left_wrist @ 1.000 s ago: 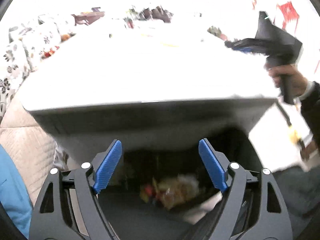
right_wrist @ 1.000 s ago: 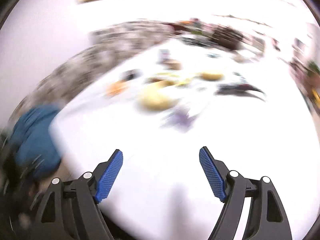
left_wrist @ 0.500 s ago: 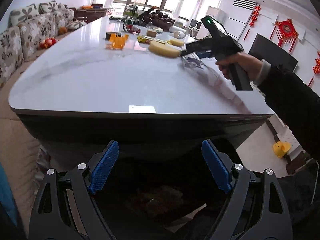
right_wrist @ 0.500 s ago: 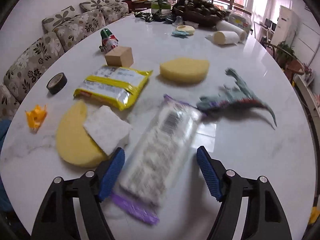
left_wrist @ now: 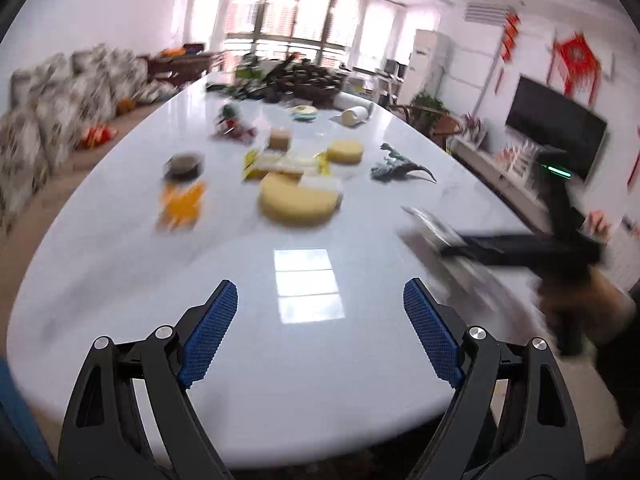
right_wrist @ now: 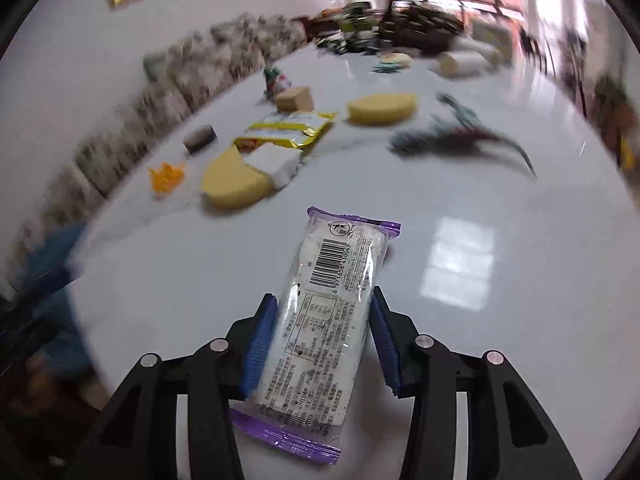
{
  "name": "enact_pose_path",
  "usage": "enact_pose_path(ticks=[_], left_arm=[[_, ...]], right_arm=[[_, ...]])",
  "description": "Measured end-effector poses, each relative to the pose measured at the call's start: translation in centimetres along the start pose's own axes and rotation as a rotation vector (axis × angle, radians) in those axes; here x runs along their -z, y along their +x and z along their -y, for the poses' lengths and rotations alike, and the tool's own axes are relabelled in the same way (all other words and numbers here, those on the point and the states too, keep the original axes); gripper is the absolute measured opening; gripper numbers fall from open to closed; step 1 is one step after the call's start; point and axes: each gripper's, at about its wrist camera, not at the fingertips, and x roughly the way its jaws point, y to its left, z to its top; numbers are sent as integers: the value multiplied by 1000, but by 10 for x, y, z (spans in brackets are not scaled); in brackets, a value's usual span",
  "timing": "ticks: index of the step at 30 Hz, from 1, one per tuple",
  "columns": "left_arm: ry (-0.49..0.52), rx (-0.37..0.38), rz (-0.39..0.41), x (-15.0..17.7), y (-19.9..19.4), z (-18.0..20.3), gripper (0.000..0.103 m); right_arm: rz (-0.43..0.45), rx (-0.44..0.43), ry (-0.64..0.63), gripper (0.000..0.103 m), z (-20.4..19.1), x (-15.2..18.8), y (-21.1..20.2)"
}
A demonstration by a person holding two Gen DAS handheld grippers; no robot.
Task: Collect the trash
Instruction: 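Grasp the clear purple-ended packet with the right gripper while the left grasps the yellow half-round sponge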
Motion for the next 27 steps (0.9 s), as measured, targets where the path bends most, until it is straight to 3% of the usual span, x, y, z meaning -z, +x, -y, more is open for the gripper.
enact_pose_path(ticks=[3, 7, 14, 16, 19, 21, 27], left_arm=[[75, -53, -58, -32, 58, 9, 83], [69, -66, -189, -56, 123, -9, 83], [144, -82, -263, -71, 162, -20, 83], [148, -86, -248, -74, 161, -21, 64], [120, -81, -233, -72, 152, -29, 45], [90, -66, -213, -68, 137, -35, 39], [73, -14, -77, -44, 48, -26, 39]], right_arm=[[34, -29, 61, 46, 21, 25, -32], [82, -34, 74, 46, 34, 47, -62], [99, -55, 51, 46, 37, 51, -61], [110, -82, 45, 45, 32, 46, -55], [120, -106, 42, 45, 22, 43, -53], [120, -119, 25, 45, 11, 43, -52], [116, -125, -24, 45, -16, 44, -60]])
